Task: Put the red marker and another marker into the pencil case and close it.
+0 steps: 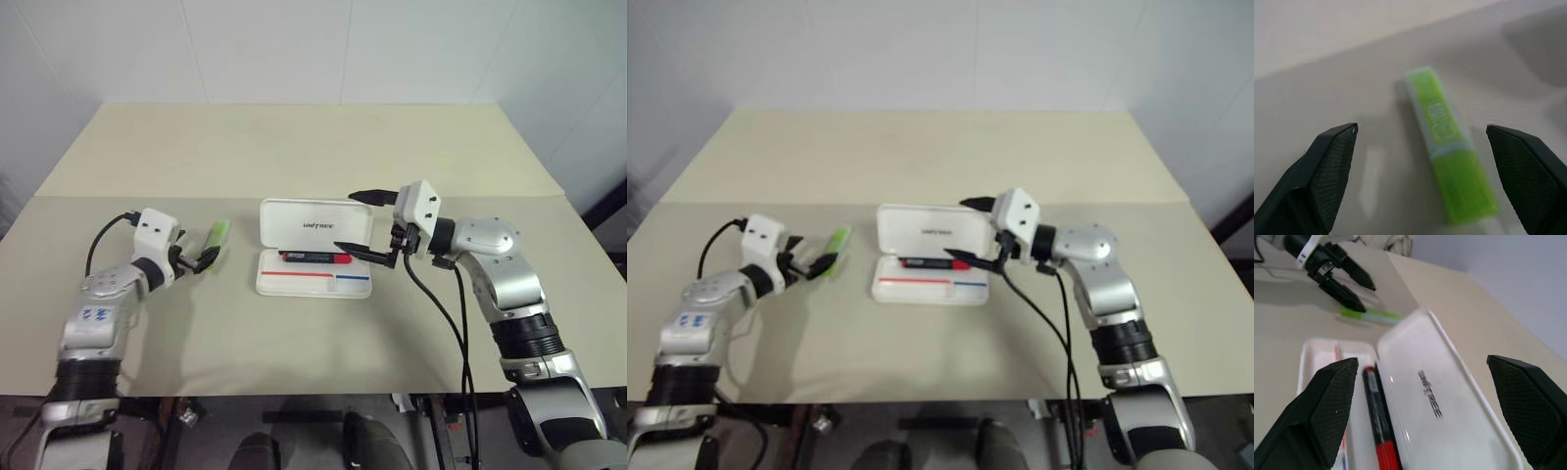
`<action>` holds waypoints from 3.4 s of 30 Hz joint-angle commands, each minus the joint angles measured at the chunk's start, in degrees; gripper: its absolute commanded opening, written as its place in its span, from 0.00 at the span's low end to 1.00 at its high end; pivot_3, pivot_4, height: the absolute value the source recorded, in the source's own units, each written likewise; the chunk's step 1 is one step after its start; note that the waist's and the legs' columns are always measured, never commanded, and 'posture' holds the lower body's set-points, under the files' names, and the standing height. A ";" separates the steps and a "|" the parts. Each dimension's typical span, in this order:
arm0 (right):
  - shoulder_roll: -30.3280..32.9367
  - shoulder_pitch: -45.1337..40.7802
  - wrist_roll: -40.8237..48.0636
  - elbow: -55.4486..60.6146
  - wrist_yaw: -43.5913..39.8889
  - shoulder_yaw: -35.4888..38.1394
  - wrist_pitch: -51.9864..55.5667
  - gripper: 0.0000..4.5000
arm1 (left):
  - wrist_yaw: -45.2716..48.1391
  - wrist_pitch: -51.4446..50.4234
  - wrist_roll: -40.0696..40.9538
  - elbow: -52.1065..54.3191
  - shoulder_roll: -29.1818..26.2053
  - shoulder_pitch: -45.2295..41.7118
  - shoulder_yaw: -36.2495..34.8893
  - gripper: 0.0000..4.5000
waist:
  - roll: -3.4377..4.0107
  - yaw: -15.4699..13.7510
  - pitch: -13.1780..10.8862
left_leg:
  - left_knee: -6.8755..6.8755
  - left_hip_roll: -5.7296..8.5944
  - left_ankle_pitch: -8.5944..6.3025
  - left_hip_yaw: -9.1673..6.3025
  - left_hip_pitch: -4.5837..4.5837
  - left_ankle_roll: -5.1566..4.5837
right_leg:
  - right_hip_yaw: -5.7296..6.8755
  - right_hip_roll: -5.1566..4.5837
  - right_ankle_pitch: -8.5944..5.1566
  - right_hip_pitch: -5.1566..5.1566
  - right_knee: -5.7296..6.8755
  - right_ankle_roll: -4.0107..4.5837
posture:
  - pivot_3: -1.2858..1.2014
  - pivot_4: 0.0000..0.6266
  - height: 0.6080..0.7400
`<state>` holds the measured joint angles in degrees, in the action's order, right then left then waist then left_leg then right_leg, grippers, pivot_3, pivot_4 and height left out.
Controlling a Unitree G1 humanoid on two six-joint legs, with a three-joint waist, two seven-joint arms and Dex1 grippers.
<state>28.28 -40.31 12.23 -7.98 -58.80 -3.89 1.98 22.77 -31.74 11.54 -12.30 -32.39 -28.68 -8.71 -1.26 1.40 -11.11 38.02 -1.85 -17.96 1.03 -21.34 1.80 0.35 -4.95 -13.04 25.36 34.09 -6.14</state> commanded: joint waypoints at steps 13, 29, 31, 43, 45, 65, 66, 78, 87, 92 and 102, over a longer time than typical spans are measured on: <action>3.04 0.00 0.92 1.19 1.99 2.47 -1.18 1.00 | 1.83 -4.89 -3.35 -8.74 1.23 -8.73 5.32 0.86 | 0.00 -0.89 0.00 | 0.09 0.02 0.06 0.01 0.09 0.09 | -0.02 -0.01 0.01 -0.05 0.12 0.01 | 0.52 0.24 1.00; 5.94 0.23 2.66 -0.06 0.94 4.93 -0.44 1.00 | 2.46 -0.85 -4.00 -9.56 -0.29 -11.75 3.81 0.24 | 0.00 -1.13 0.00 | 0.16 0.01 0.13 -0.02 0.21 0.19 | -0.04 0.01 0.07 -0.10 0.10 0.08 | 0.52 0.24 1.00; 6.64 1.04 4.08 0.28 0.29 5.99 0.40 1.00 | 4.16 0.74 -3.51 -7.63 -1.39 -11.83 3.53 0.24 | 0.00 -1.08 0.00 | 0.13 0.00 0.13 -0.02 0.17 0.19 | -0.04 0.02 0.07 -0.08 0.13 0.07 | 0.52 0.24 1.00; 9.65 8.72 10.85 -0.91 -7.04 12.00 -3.02 1.00 | 28.70 8.71 2.84 -0.63 -9.63 -18.02 5.07 0.24 | -0.01 -1.33 -0.01 | 0.04 0.03 0.01 0.12 -0.09 0.05 | -0.05 0.00 0.13 -0.07 -0.32 -0.04 | 0.52 0.24 1.00; 11.04 10.82 12.03 -1.24 -10.73 12.63 -4.77 1.00 | 32.82 7.87 4.98 0.66 -9.60 -20.20 5.48 0.24 | -0.01 -1.32 -0.01 | 0.04 0.02 0.01 0.13 -0.08 0.04 | -0.05 0.02 0.13 -0.07 -0.30 -0.04 | 0.52 0.24 1.00; 15.59 22.45 27.87 11.77 -19.88 14.70 13.66 1.00 | 52.35 16.25 7.71 -1.45 -1.77 -22.68 14.14 0.24 | -0.04 -1.30 -0.03 | 0.27 -0.03 0.03 0.27 0.22 0.04 | -0.52 0.21 0.18 -0.16 -0.22 -0.12 | 0.52 0.24 1.00; 15.58 22.84 27.93 12.36 -19.70 14.68 14.02 1.00 | 52.16 16.56 7.27 -1.86 -1.76 -22.49 14.33 0.24 | -0.04 -1.36 -0.03 | 0.27 -0.03 0.03 0.27 0.20 0.04 | -0.52 0.21 0.18 -0.16 -0.23 -0.12 | 0.52 0.24 1.00; 13.21 22.96 24.49 12.64 -17.54 13.06 11.96 1.00 | 54.29 22.79 0.88 -5.72 -0.10 -20.02 20.33 0.24 | -0.04 -1.37 -0.03 | 0.25 -0.02 0.00 0.29 0.14 -0.01 | -0.51 0.21 0.21 -0.16 -0.24 -0.18 | 0.52 0.24 1.00; 11.85 23.26 22.93 12.93 -16.11 13.09 10.88 1.00 | 51.48 22.88 -5.95 -11.17 2.53 -22.30 24.76 0.24 | -0.04 -1.33 -0.03 | 0.29 -0.02 0.00 0.29 0.16 -0.01 | -0.53 0.21 0.21 -0.16 -0.26 -0.18 | 0.52 0.24 1.00; 11.67 23.80 22.75 13.15 -15.37 13.39 10.54 1.00 | 50.62 23.88 -8.05 -13.87 2.96 -23.30 25.16 0.24 | -0.04 -1.37 -0.03 | 0.26 -0.02 0.00 0.29 0.15 -0.02 | -0.53 0.22 0.21 -0.16 -0.22 -0.18 | 0.52 0.24 1.00; 11.44 23.57 21.99 12.18 -14.48 13.46 9.27 1.00 | 51.22 24.66 -8.61 -14.92 3.12 -23.49 24.89 0.24 | -0.04 -1.36 -0.03 | 0.27 -0.02 -0.01 0.29 0.14 -0.02 | -0.53 0.21 0.22 -0.16 -0.21 -0.19 | 0.52 0.24 1.00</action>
<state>39.94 -16.44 33.93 2.95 -73.56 8.66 12.42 73.56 -7.47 2.90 -27.95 -29.38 -51.00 16.79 -1.31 0.04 -11.14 38.28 -1.86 -17.97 1.32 -21.20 1.77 -0.18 -4.75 -12.83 25.20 33.87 -6.33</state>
